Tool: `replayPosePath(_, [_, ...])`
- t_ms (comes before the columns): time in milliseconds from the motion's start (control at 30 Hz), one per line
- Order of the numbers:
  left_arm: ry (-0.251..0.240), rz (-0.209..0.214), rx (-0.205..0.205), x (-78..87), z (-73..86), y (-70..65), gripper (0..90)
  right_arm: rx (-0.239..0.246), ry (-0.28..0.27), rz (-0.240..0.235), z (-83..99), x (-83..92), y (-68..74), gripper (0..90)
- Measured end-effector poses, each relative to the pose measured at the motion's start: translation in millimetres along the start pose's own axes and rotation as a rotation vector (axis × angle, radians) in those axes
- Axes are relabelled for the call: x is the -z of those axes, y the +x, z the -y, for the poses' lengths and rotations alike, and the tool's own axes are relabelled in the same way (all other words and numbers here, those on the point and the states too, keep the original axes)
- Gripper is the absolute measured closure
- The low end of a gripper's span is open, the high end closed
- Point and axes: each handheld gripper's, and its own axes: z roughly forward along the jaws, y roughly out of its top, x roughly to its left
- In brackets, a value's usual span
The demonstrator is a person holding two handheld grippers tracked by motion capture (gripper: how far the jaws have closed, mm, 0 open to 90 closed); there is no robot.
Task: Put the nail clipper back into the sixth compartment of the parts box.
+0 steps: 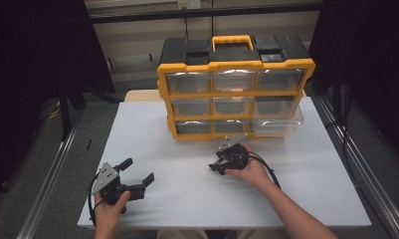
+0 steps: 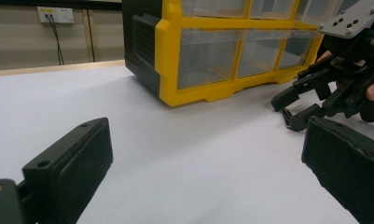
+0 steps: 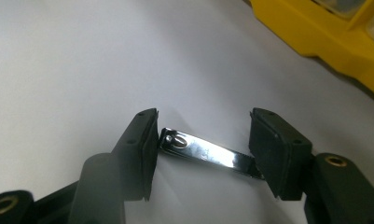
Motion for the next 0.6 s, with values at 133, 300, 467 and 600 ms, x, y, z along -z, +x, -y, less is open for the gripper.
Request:
replayPosePath(133, [-0.004, 0.004, 0.012, -0.9, 0.3, -1.0, 1.9, -0.041, 0.012, -0.025, 0.1, 5.2, -2.0, 66.6])
replayPosePath(300, [0.002, 0.007, 0.005, -1.4, 0.7, -0.2, 2.0, -0.078, 0.008, -0.049, 1.7, 7.1, -6.6, 63.9])
replayPosePath(467, [0.003, 0.004, 0.004, -1.5, 1.0, 0.6, 2.0, -0.056, 0.014, -0.035, 0.2, 9.0, -4.1, 52.3])
replayPosePath(600, [0.007, 0.002, 0.009, -1.8, 1.0, -0.4, 2.0, -0.002, 0.035, -0.046, 3.1, 9.4, -5.5, 50.3])
